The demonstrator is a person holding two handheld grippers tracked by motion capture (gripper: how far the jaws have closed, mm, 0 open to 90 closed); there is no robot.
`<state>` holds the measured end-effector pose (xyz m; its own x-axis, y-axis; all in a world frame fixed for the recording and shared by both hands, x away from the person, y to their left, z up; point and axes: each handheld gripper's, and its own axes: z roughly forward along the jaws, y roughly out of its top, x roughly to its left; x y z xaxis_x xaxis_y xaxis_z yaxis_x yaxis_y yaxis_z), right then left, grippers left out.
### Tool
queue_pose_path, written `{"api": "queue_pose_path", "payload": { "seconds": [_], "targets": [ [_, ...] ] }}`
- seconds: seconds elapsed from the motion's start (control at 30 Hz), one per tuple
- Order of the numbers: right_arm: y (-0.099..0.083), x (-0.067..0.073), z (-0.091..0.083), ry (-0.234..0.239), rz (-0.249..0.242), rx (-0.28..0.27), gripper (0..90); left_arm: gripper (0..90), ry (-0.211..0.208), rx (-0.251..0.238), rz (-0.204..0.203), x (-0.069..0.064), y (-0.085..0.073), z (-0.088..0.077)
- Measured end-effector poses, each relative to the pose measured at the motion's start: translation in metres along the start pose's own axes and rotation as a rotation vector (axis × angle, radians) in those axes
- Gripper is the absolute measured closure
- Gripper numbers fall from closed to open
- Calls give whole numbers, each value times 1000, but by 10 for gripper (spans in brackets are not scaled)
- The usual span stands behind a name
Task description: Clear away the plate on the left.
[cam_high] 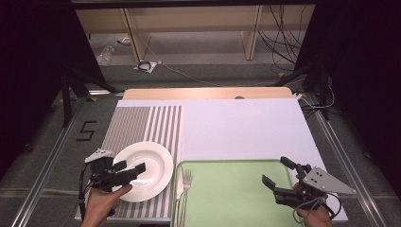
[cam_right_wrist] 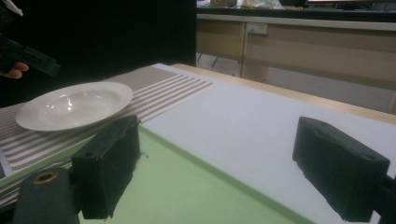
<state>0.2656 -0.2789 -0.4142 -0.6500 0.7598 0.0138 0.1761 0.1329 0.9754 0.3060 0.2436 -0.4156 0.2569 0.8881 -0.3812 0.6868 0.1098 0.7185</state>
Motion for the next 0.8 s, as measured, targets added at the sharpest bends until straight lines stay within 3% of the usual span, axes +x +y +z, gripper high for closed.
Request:
{"api": "queue_pose_path", "payload": {
  "seconds": [0.17,0.47,0.57,0.8],
  "targets": [
    [0,0,0,-1,-1,3,157,166,8,2,-35,6,-2,-3],
    [0,1,0,0,-3,5,157,166,59,10,-102,21,-6,-6],
    [1,2,0,0,-4,2,157,166,96,8,-98,25,-8,-8],
    [0,2,0,-1,-5,2,157,166,124,19,-140,35,-13,-10]
  ]
}}
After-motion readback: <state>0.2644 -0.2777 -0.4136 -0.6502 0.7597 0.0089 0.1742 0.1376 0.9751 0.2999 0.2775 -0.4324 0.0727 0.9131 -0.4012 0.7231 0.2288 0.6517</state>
